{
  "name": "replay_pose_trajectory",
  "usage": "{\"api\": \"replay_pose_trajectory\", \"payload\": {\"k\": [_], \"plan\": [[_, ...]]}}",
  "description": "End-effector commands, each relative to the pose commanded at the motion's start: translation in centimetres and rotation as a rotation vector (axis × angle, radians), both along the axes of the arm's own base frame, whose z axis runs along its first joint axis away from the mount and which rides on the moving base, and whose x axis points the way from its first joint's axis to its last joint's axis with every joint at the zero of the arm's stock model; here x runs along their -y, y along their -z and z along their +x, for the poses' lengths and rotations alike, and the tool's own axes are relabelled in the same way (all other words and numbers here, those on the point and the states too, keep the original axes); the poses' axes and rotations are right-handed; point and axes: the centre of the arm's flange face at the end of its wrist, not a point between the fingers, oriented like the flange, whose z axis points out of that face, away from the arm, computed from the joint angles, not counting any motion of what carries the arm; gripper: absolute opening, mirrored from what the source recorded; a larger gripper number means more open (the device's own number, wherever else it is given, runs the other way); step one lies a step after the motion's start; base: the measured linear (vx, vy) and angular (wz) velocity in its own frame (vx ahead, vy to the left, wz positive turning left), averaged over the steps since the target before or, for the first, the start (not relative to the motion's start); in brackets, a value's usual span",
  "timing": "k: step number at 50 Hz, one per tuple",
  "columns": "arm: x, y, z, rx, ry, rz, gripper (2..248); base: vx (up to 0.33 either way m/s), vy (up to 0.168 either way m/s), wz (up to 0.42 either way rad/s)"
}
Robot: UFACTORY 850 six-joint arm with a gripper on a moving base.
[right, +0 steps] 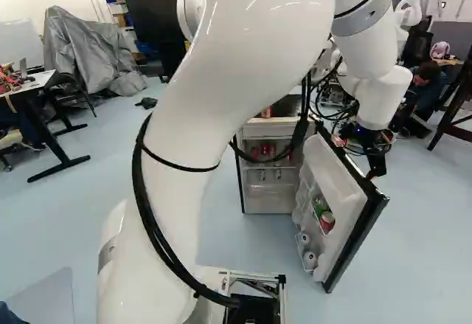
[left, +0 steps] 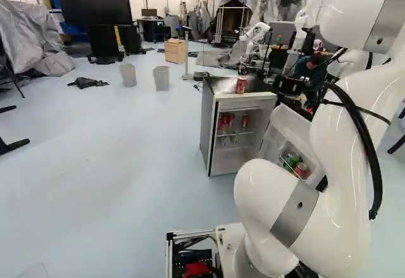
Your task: Grab a drink from the fridge
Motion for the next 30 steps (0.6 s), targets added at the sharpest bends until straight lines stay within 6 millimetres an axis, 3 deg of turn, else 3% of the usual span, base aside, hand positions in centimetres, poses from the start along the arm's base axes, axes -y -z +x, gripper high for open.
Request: {"api": "replay_pose_trajectory", "payload": {"k": [30], "plan": [[-2.2, 0.0, -0.3, -0.026, -0.023, 0.048, 247, 0.000, 0.000, 0.000]]}}
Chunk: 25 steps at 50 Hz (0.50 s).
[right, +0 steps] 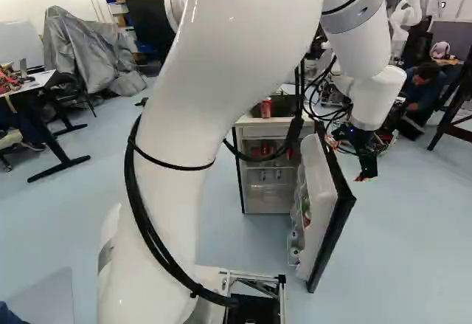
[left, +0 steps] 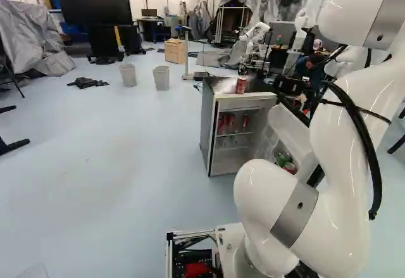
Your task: Grab a drink from the fridge
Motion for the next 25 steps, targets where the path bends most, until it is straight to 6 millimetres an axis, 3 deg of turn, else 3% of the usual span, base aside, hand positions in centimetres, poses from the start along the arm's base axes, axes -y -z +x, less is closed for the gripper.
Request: {"api": "replay_pose_trajectory", "payload": {"k": [25], "plan": [[-2.2, 0.0, 0.1, -0.021, -0.028, 0.038, 247, 0.000, 0.000, 0.000]]}}
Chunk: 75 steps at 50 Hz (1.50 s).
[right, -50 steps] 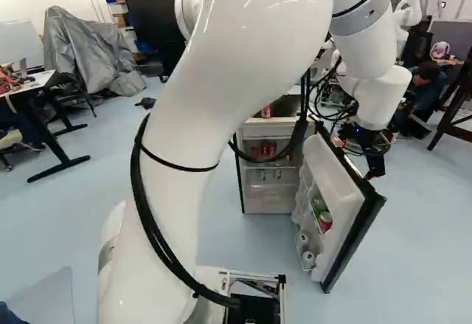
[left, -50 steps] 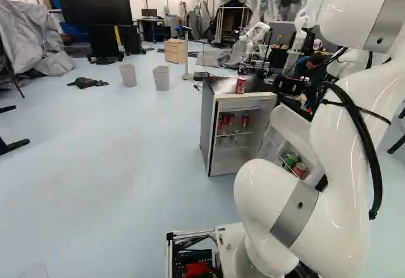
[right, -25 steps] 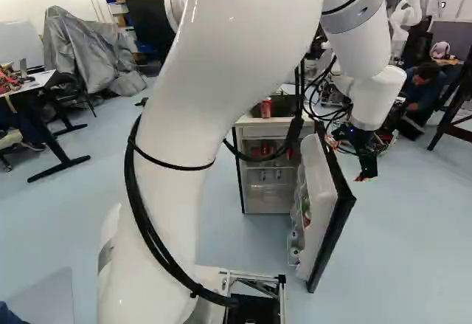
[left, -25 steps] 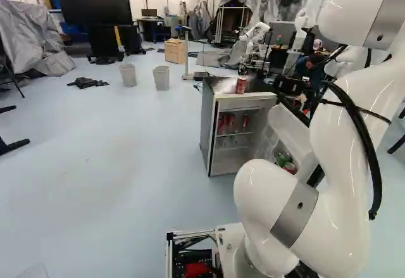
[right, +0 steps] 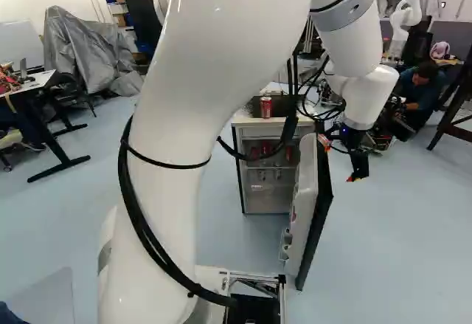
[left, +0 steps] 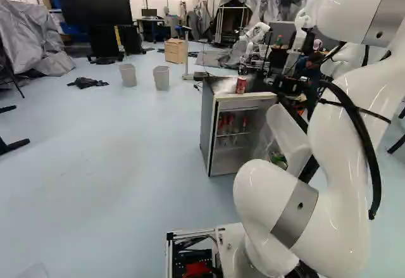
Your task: Grab a drink from the fridge
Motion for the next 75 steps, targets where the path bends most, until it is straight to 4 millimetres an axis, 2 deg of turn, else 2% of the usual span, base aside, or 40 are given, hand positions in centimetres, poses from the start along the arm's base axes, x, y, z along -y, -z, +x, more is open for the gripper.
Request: {"api": "replay_pose_trajectory", "payload": {"k": [23, 35, 48, 75], "plan": [[-0.9, 0.0, 0.1, -0.004, -0.011, 0.006, 247, 0.000, 0.000, 0.000], [-1.2, -1.0, -0.1, 0.005, -0.011, -0.006, 247, 0.000, 0.000, 0.000], [-1.2, -1.2, -0.2, 0.007, -0.011, -0.008, 247, 0.000, 0.000, 0.000], [1.5, -1.2, -0.5, 0.017, 0.021, -0.021, 247, 0.000, 0.000, 0.000]]}}
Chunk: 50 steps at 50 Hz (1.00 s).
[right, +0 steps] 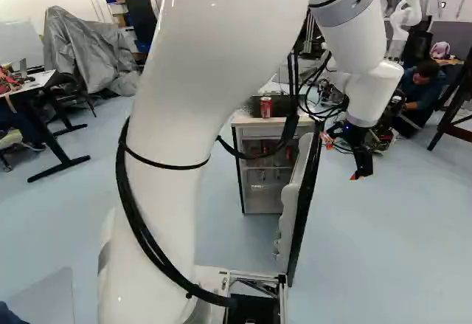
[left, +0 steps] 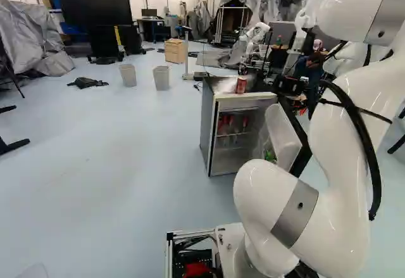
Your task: Grab a drink from the fridge
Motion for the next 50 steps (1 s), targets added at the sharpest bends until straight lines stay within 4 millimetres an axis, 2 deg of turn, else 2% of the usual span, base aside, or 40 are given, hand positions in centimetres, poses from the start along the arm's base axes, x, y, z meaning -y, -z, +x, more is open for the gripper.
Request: {"api": "replay_pose_trajectory", "payload": {"k": [14, 35, 50], "plan": [[0.5, 0.0, -0.8, -0.001, 0.015, 0.002, 247, 0.000, 0.000, 0.000], [0.1, 0.1, -1.4, -0.022, 0.011, 0.046, 247, 0.000, 0.000, 0.000], [0.4, 1.9, -1.1, -0.047, 0.008, 0.086, 247, 0.000, 0.000, 0.000]]}}
